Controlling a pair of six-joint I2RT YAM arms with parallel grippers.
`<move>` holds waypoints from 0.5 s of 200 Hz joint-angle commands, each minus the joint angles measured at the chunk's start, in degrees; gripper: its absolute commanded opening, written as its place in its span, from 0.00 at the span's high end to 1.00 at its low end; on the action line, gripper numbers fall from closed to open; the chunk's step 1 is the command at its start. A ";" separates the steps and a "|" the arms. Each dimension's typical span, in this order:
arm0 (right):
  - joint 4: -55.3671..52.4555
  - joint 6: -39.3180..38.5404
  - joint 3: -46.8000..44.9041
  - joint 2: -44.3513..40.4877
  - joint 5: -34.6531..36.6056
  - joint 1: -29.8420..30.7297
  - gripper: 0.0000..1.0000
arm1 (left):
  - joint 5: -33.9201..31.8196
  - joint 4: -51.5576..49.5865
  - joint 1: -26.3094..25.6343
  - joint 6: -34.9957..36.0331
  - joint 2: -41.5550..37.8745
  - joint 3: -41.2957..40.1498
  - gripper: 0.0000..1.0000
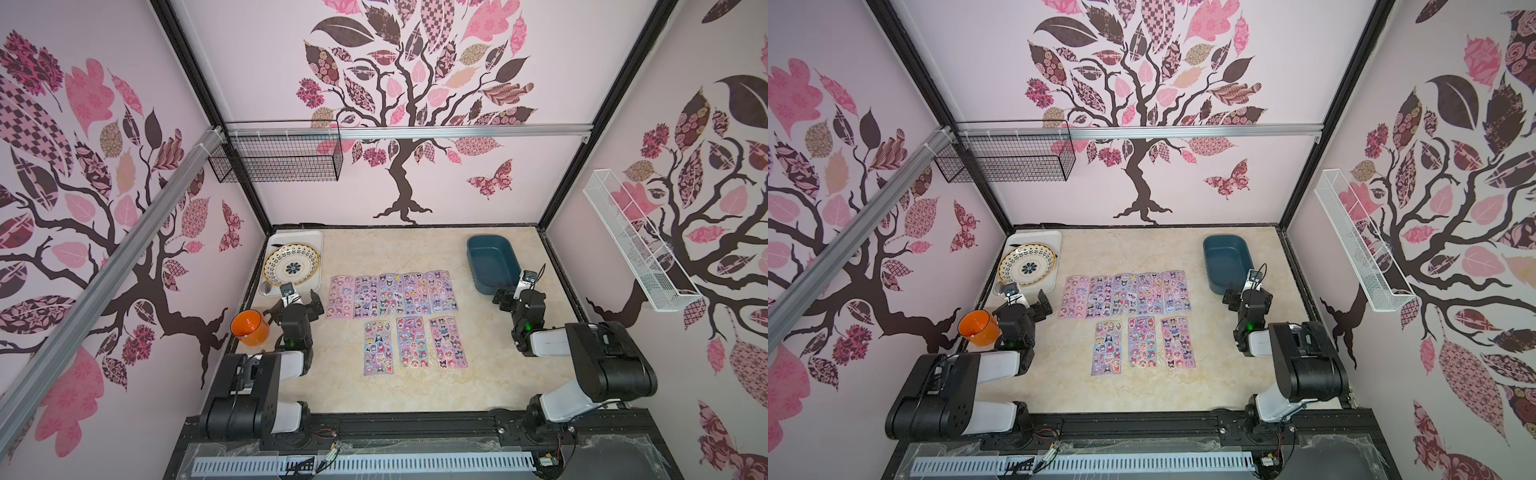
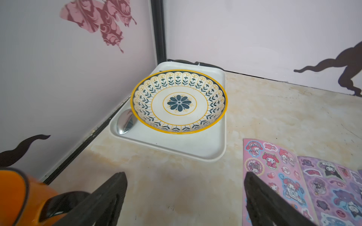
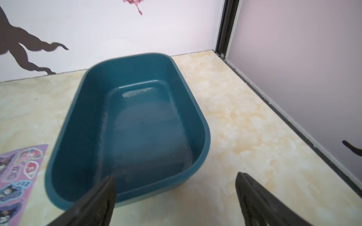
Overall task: Take the stickers out of the storage box
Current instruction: Reset both arms
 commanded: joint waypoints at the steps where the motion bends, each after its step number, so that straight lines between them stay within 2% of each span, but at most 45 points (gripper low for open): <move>1: 1.76 0.19 1.75 -0.07 -2.97 0.07 0.00 | 10.29 -0.84 2.01 2.36 5.77 5.78 0.02; 17: 0.42 0.31 1.90 -0.59 -3.15 0.04 0.00 | 13.59 -0.05 2.48 3.45 6.67 5.84 0.02; 100: 0.66 0.12 1.90 -0.48 -2.91 0.18 0.01 | 13.62 -0.49 2.49 3.66 6.60 5.98 0.01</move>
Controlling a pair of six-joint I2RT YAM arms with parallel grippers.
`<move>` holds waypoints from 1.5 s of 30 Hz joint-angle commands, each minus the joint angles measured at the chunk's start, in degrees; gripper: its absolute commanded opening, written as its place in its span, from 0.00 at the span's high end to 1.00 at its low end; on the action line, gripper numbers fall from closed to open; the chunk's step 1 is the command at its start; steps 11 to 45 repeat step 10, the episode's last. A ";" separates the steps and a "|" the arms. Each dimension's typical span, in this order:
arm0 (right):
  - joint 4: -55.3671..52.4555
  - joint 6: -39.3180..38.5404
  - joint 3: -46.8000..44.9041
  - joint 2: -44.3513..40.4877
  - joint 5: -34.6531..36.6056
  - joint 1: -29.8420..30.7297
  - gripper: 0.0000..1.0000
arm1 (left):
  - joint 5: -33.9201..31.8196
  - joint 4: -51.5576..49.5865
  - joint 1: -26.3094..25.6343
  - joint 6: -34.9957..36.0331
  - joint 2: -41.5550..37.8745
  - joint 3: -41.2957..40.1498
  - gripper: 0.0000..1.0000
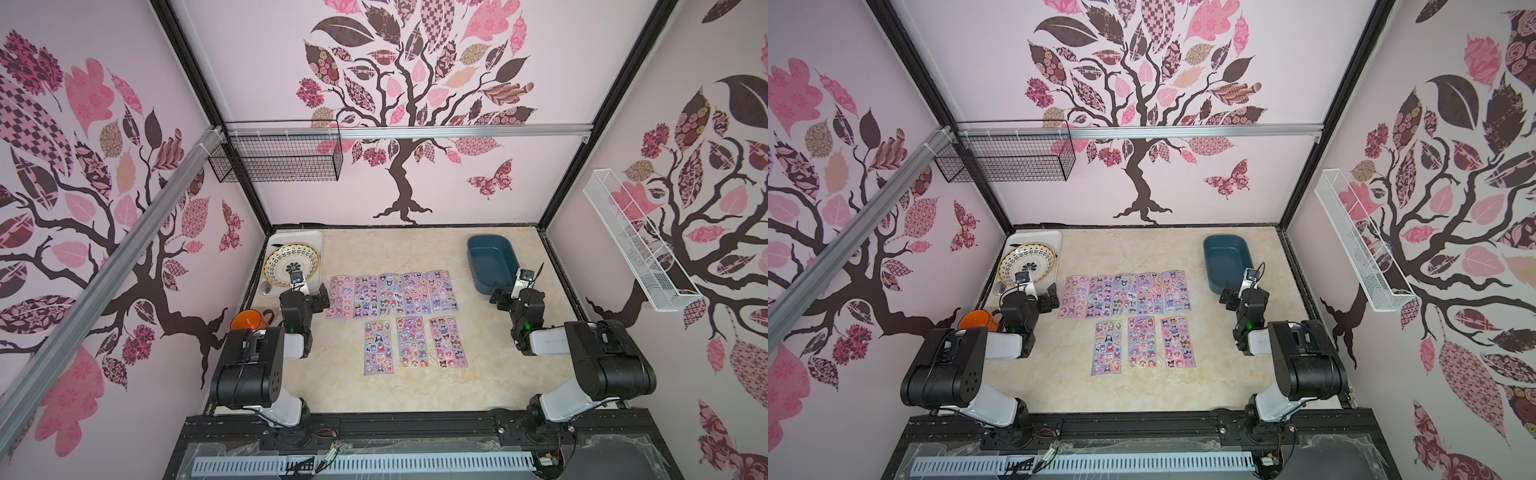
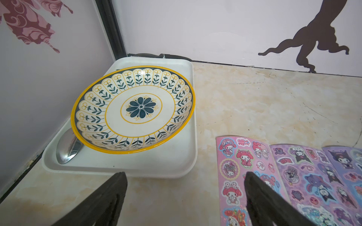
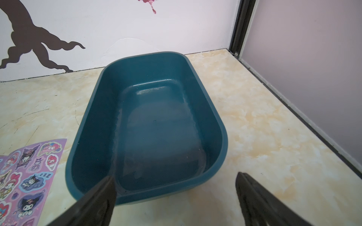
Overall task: Take the stickers out of the storage box
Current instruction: Reset both arms
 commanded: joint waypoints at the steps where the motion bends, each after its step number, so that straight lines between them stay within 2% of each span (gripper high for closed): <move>1: -0.12 0.10 1.22 -0.38 -0.33 0.11 0.01 | 0.97 0.01 0.27 0.53 -0.11 0.11 0.01; 45: -0.22 -0.03 1.41 -0.33 -0.46 0.11 0.01 | 0.97 -0.06 0.28 0.56 -0.11 0.15 0.02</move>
